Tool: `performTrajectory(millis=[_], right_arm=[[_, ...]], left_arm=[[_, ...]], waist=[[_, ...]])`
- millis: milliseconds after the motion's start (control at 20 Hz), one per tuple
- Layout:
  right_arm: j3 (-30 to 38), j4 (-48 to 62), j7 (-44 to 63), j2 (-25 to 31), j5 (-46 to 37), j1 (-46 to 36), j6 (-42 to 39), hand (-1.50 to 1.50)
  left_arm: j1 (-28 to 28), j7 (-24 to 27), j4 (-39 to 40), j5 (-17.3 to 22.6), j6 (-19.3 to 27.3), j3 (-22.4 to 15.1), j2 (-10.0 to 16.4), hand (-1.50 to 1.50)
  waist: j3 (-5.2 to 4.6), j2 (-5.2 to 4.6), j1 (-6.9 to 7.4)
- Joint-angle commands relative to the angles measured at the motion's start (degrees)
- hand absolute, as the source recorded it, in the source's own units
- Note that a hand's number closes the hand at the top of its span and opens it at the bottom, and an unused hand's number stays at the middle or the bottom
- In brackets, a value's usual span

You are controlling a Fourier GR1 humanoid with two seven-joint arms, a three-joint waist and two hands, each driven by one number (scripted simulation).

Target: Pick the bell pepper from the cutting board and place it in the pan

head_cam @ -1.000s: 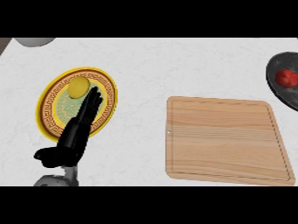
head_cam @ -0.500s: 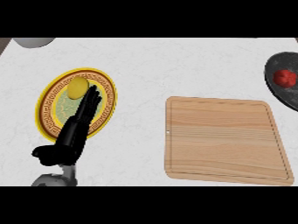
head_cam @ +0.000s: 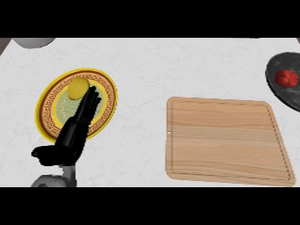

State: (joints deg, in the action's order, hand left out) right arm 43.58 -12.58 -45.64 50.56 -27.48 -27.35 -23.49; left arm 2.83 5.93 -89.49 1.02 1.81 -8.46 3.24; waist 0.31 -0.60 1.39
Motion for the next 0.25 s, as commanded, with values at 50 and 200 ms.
performTrajectory(millis=[50,200], right_arm=[[-1.63,-0.51,-5.19,-2.43,-0.12,-0.02,0.81,-1.5],[-1.21,-0.61,-6.93,1.91,0.83,0.61,-1.89,-1.5]], left_arm=[[-1.1,-1.39,-2.87,-0.76,0.49,-1.08,-0.5,0.0],[2.29,-1.63,0.39,-0.35,0.82,0.88,-0.56,0.0]], waist=[[-0.05,0.15,0.12],[-0.04,0.07,-0.32]])
